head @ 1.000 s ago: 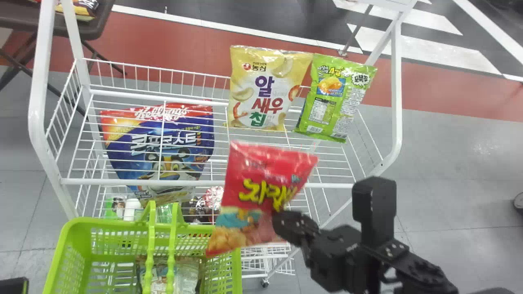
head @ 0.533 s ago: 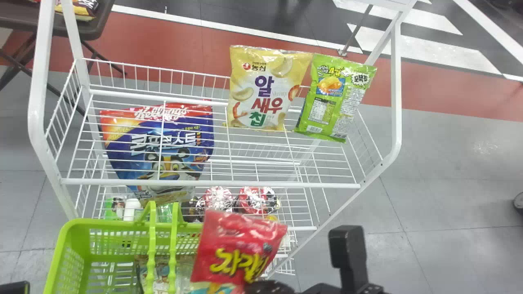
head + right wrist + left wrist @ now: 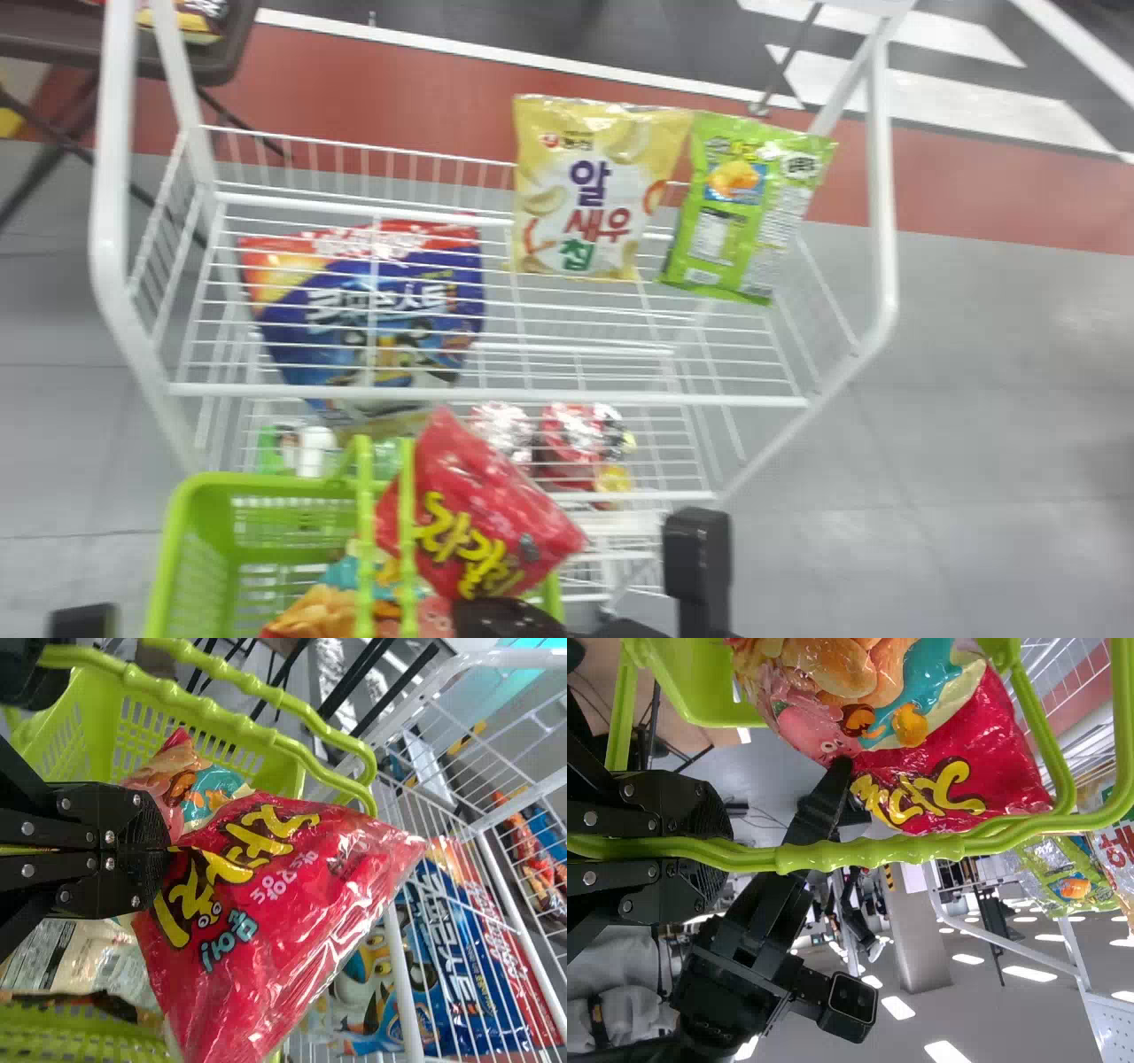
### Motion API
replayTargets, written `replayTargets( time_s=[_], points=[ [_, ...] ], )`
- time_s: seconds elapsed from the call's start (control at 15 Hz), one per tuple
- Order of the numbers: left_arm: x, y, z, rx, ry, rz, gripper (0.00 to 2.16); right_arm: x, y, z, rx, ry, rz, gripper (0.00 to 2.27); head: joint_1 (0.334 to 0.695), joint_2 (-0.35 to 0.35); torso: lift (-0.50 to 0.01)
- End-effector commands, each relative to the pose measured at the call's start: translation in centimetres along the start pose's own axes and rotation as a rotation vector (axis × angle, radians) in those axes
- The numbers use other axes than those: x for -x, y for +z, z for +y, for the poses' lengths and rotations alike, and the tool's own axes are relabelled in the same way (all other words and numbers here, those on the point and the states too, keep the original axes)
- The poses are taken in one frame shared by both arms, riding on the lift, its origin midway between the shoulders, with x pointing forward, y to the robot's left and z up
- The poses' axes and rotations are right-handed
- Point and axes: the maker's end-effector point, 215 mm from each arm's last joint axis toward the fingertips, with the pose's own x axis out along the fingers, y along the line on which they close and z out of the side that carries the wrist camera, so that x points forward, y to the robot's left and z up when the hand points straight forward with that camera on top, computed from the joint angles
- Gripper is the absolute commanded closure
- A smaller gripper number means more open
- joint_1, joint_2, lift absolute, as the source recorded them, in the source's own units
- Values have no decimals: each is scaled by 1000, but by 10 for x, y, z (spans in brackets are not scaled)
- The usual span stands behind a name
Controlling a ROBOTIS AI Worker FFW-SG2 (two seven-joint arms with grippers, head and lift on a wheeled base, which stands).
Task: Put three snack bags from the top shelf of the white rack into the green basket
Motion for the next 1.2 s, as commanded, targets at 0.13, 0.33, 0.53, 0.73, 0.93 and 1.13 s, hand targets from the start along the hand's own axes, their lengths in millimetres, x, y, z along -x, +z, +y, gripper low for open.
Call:
replayTargets(
  time_s=[0.13, 0.33, 0.53, 0.73, 0.93, 1.13],
  points=[
    [1, 0, -1, 0, -4, -1, 2145, -18, -54, -9, -51, -15, 149, 2196, 695, -197, 0],
    [-2, -1, -1, -3, -2, 4, 2145, -20, -74, -19, -77, -45, 226, 2155, 695, -199, 0],
    [-3, -1, -3, -9, -2, 9, 2145, -20, -69, -36, -73, -76, 240, 370, 695, -230, 0],
    [-2, -1, -4, -12, -1, 7, 2145, -17, -33, -60, -35, -133, 127, 6, 695, -277, 0],
    [-2, -1, -4, -15, 3, 6, 2145, -8, -13, -67, -32, -140, 68, 56, 695, -317, 0],
    [-2, -1, -3, -16, 10, 8, 2145, 10, 45, -65, 50, -156, -107, 56, 695, -331, 0]
  ],
)
